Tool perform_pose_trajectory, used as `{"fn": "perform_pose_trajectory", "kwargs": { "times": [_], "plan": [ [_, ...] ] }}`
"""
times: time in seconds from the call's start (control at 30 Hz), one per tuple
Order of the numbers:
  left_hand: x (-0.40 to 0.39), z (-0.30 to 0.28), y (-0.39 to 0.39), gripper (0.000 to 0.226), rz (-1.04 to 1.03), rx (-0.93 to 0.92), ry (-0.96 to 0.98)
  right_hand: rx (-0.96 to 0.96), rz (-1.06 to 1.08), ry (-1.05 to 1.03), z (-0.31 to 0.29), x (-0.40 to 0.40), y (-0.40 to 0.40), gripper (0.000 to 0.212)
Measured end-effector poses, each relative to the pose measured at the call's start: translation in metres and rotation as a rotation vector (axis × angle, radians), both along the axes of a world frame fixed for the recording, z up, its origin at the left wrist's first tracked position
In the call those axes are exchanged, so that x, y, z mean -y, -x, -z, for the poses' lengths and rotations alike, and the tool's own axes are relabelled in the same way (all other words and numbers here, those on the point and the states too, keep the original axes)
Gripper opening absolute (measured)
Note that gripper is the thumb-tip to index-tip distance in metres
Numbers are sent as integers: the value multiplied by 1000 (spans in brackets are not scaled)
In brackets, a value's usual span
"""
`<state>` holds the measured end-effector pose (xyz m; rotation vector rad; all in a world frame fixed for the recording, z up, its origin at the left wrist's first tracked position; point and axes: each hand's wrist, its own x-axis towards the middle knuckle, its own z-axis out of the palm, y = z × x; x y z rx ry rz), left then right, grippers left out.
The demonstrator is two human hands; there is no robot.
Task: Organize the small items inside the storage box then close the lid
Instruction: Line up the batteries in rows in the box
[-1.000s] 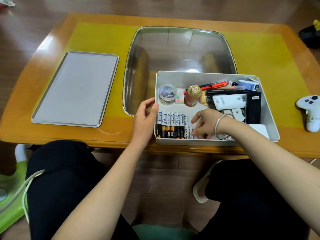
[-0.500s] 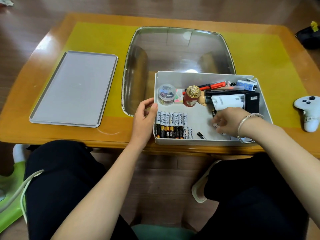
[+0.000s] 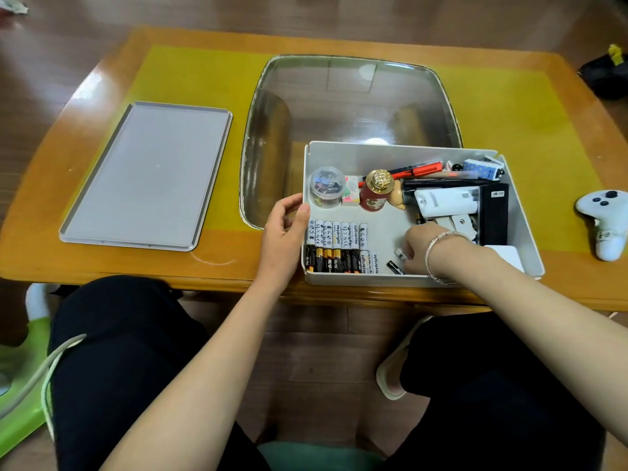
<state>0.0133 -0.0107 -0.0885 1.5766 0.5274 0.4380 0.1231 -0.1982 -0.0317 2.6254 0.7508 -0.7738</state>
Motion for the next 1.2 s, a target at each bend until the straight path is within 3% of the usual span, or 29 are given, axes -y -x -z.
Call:
{"fn": "perform_pose_trajectory", "kwargs": {
  "times": [0.13, 0.37, 0.67, 0.83, 1.2],
  "plan": [
    [0, 0, 0, 27, 3, 2, -4, 69, 40, -130, 5, -5, 0, 17],
    [-1, 1, -1, 27, 4, 5, -5, 133, 123, -460, 13, -24, -4, 33],
    [0, 1, 0, 28, 1, 4, 3, -56, 195, -515, 14, -25, -6, 35],
    [0, 0, 0, 27, 0, 1, -3, -74, 178, -551, 14, -25, -5, 45],
    [0, -1, 0, 26, 3, 5, 0, -114, 129, -569, -1, -8, 0, 44]
  ]
}}
